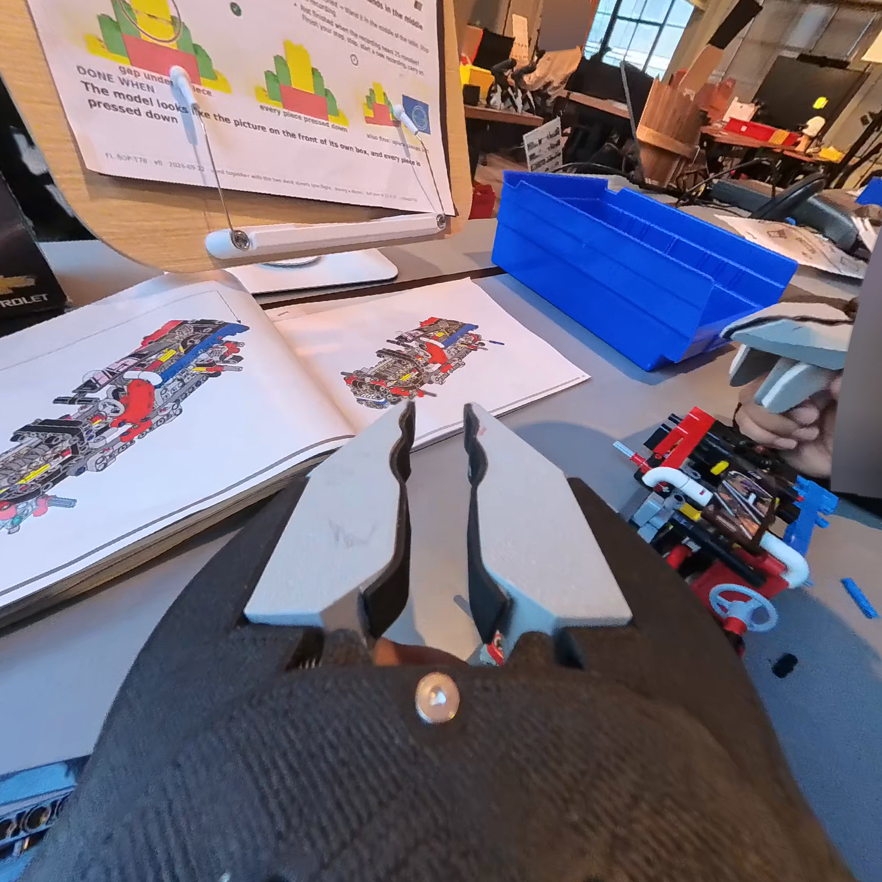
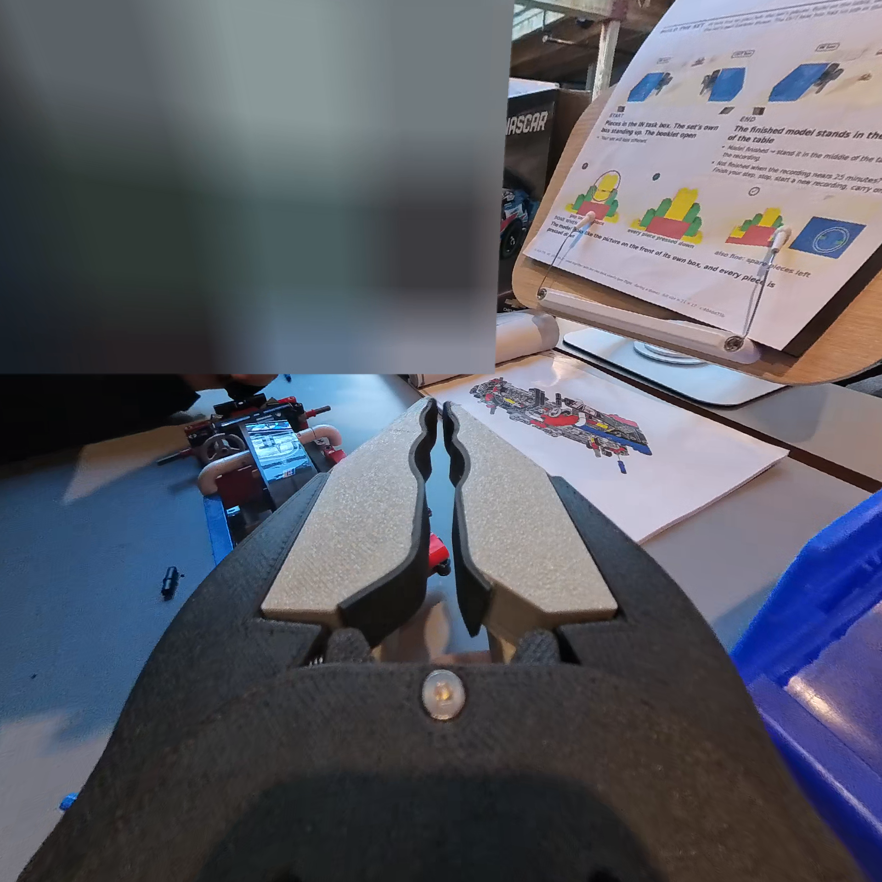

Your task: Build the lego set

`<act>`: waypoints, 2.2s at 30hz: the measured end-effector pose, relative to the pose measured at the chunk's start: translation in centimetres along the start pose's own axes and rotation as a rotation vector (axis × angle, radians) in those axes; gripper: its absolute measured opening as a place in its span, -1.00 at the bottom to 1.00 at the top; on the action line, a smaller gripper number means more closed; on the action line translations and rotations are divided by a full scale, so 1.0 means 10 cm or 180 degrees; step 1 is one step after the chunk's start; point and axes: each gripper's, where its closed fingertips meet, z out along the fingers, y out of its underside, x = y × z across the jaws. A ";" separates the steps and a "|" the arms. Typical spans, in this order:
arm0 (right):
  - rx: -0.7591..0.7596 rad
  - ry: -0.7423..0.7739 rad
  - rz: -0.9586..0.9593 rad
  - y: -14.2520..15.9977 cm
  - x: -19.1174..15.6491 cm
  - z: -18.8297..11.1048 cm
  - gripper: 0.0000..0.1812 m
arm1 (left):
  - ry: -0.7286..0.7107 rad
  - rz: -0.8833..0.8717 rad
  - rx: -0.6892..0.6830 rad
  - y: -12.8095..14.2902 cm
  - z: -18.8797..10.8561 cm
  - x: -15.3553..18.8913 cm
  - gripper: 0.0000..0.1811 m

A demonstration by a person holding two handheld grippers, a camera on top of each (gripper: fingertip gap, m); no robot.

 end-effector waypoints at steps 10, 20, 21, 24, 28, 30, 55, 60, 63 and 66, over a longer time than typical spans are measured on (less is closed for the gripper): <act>-0.0001 -0.0004 -0.0001 0.01 0.01 0.00 -1.00 | -0.0027 0.0061 -0.0038 0.02 0.02 -0.01 -0.80; 0.0013 0.0086 -0.0199 0.00 0.13 0.09 -1.00 | -0.0093 0.0237 -0.0259 0.05 0.03 0.07 -0.80; 0.0012 0.0110 -0.0202 -0.01 0.14 0.08 -1.00 | -0.0083 0.0270 -0.0290 0.05 0.03 0.09 -0.80; 0.0025 0.0220 -0.0148 -0.03 0.20 0.04 -1.00 | -0.0198 0.0412 -0.0314 0.03 0.01 0.09 -0.81; 0.0037 0.0393 -0.0147 -0.05 0.23 -0.06 -1.00 | -0.0271 0.0354 -0.0381 0.05 -0.01 0.06 -0.81; -0.0019 0.0460 -0.0274 -0.03 0.20 -0.07 -1.00 | -0.0256 0.0300 -0.0390 0.06 -0.01 0.07 -0.82; -0.0408 0.0682 -0.0723 0.06 0.28 -0.11 -1.00 | -0.0462 0.0391 -0.0740 0.21 -0.03 -0.04 -0.83; -0.0359 0.0641 -0.0447 0.03 0.29 -0.14 -1.00 | -0.0543 0.0503 -0.0861 0.29 0.00 -0.07 -0.83; -0.0415 0.0629 -0.0382 0.07 0.28 -0.14 -1.00 | -0.0489 0.0528 -0.0828 0.26 0.00 0.01 -0.82; -0.0452 0.0591 -0.0348 0.10 0.26 -0.13 -1.00 | -0.0486 0.0575 -0.0792 0.21 -0.02 0.05 -0.82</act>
